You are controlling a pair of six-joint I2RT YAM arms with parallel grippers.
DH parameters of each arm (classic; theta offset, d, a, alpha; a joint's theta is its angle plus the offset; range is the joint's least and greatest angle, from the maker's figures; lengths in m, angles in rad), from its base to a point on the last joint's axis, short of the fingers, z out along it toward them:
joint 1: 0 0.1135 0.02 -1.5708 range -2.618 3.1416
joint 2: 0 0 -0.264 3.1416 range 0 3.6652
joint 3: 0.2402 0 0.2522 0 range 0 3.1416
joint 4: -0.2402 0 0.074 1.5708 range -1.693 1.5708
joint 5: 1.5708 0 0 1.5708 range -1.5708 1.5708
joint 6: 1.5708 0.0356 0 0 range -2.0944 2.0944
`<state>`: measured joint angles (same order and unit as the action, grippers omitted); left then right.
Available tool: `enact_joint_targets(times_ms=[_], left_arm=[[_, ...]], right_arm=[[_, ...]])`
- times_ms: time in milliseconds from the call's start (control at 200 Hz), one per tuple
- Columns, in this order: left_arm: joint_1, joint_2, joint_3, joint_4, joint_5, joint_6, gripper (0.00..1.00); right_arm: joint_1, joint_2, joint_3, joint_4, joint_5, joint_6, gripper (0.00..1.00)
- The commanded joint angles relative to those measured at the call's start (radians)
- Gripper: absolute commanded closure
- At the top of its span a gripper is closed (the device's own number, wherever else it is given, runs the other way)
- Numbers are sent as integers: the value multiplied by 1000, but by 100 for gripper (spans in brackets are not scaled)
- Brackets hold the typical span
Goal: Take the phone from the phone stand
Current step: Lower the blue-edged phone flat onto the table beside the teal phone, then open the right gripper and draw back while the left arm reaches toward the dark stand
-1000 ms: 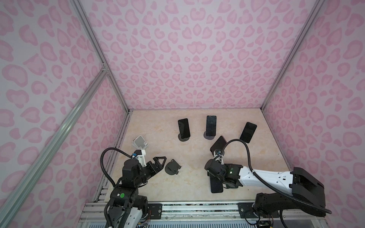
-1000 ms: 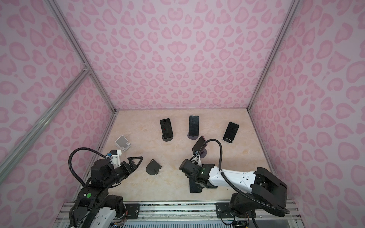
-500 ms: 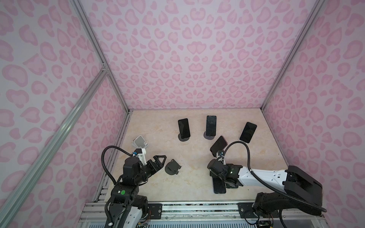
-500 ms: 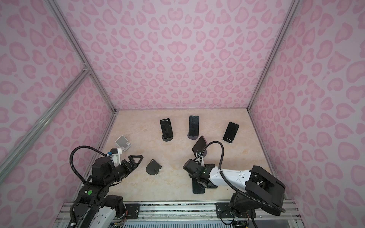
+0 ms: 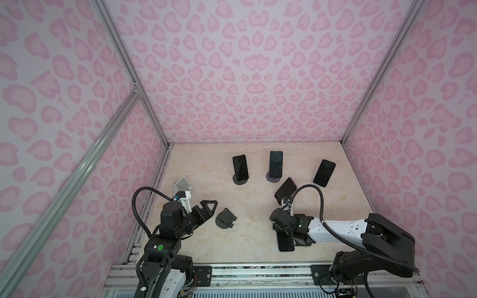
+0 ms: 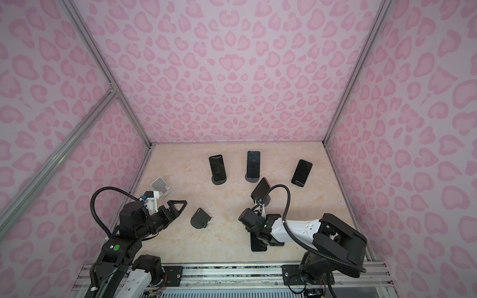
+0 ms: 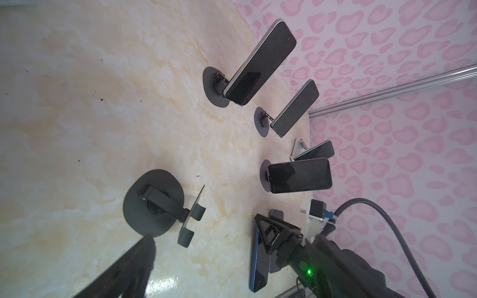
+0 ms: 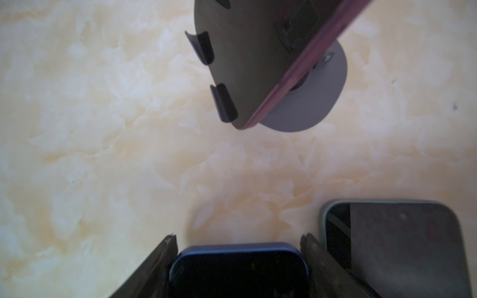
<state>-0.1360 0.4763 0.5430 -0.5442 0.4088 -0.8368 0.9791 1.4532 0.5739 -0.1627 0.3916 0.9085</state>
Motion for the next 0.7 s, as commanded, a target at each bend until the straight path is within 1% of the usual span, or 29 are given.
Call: enact_joint_targets(times_ms=[0, 270, 425, 650, 695], left_arm=[[0, 6, 3, 44, 1, -9, 4], [-9, 15, 11, 47, -7, -5, 4], [-17, 17, 13, 58, -18, -20, 4], [-44, 44, -4, 76, -24, -36, 4], [-51, 50, -5, 67, -39, -41, 4]], right_arm=[[-3, 19, 0, 29, 38, -2, 39], [0, 37, -4, 54, 39, 6, 32], [0, 53, 14, 53, 43, -14, 29], [-3, 64, 5, 107, 24, -37, 25], [-3, 60, 1, 110, 21, -38, 24]])
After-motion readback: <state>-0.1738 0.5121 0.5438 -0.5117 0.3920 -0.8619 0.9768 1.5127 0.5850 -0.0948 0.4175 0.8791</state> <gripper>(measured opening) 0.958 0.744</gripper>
